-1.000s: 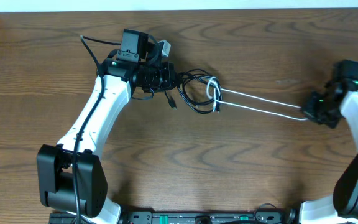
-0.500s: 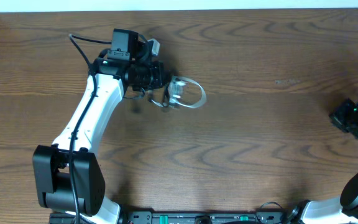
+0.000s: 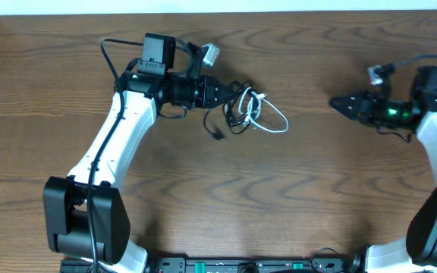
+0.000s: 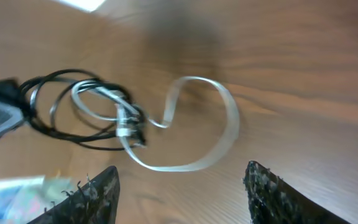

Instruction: Untangle cables

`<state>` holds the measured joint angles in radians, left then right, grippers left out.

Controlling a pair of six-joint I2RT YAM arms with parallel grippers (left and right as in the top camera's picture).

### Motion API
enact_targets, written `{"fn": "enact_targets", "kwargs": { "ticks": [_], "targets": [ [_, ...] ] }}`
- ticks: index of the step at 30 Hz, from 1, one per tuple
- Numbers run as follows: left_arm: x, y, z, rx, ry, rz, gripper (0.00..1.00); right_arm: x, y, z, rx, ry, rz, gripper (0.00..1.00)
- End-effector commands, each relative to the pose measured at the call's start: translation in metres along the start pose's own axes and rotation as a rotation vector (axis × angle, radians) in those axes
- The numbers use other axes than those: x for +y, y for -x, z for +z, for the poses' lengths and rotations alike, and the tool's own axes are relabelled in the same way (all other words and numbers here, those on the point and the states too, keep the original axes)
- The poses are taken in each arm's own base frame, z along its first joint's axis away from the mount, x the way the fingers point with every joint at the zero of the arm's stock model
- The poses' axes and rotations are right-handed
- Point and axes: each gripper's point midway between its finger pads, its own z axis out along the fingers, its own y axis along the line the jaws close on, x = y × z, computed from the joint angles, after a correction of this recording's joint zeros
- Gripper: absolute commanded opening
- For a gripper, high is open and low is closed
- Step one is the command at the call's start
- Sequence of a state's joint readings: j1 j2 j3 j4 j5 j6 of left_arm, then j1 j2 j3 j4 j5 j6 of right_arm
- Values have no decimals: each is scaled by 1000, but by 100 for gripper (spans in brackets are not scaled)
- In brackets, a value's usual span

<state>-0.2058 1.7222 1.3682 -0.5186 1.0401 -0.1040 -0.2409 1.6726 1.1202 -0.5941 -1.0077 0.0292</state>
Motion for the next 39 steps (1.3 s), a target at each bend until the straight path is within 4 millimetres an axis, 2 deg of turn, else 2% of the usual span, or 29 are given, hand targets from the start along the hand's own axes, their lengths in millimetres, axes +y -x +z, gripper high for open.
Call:
{"fn": "enact_targets", "kwargs": {
  "ticks": [1, 2, 3, 8, 12, 17, 24, 29, 36, 39],
  "targets": [
    [-27, 3, -3, 9, -132, -15, 7, 51, -7, 26, 62, 138, -28, 61],
    [-28, 2, -2, 12, -134, -35, 7, 55, -10, 44, 81, 91, -32, 61],
    [-28, 2, -2, 14, -135, -45, 8, 57, -11, 51, 85, 70, -35, 62],
    [-36, 1, 0, 27, -166, -78, 8, 80, -16, 80, 94, 58, -113, 64],
    [-41, 5, 4, 26, -175, -142, 8, 97, -22, 105, 91, 23, -107, 63],
    [-38, 15, 8, -7, -139, -223, 7, 108, -26, 119, 80, -6, -54, 61],
    [-40, 20, 11, -21, -137, -264, 8, 105, -27, 134, 21, -117, 43, 57],
    [-46, 17, 17, -2, -145, -286, 7, 94, -23, 142, -58, -230, 89, 53],
    [-50, 24, 13, -17, -172, -300, 7, 44, -32, 149, -67, -429, 135, 43],
    [-50, 30, 8, -37, -187, -282, 7, 20, -39, 143, -43, -500, 176, 35]
  ]
}}
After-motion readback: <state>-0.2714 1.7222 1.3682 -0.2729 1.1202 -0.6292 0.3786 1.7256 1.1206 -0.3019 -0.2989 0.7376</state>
